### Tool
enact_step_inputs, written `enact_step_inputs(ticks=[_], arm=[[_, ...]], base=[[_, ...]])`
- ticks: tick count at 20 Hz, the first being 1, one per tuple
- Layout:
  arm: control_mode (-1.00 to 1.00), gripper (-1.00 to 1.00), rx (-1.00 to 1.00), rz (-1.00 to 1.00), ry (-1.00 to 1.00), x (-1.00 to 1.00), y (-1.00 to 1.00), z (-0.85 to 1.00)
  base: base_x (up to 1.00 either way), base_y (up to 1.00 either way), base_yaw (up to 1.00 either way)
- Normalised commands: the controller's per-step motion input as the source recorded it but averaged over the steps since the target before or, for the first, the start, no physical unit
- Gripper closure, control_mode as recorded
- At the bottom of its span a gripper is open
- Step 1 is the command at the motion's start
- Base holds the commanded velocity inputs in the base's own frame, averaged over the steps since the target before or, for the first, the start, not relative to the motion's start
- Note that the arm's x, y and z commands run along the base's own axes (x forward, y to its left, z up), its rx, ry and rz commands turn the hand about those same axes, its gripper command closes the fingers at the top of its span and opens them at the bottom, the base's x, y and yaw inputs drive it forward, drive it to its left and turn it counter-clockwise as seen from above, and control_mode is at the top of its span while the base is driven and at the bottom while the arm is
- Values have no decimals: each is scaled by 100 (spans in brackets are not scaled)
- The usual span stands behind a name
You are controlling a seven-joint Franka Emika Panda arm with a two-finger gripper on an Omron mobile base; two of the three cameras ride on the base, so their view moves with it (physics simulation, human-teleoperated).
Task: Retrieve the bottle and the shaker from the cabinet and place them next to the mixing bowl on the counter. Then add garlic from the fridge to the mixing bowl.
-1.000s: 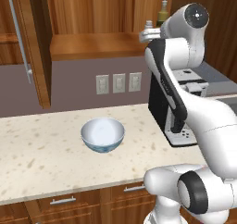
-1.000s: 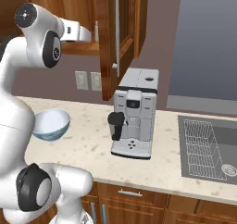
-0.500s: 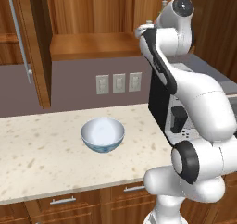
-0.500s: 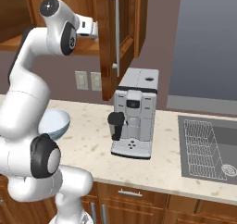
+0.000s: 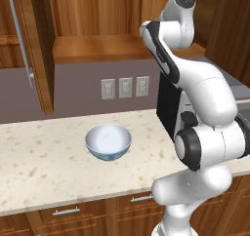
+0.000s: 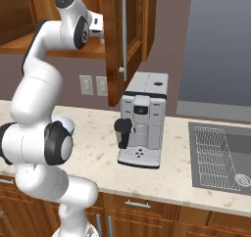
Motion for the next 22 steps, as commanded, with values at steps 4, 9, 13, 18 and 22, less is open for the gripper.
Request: enact_step_inputs(ticks=[4, 9, 13, 18, 22], arm=[[-100, -100, 8, 0, -1, 49, -1, -5], [-100, -100, 3, 0, 0, 20, -20, 0], [-100, -100, 0, 0, 0, 3, -7, 0], [-100, -100, 0, 0, 0, 1, 0, -14], [-100, -100, 0, 0, 0, 10, 0, -20]], base=[[0, 0, 0], [0, 0, 0], [0, 0, 0], [0, 0, 0], [0, 0, 0]])
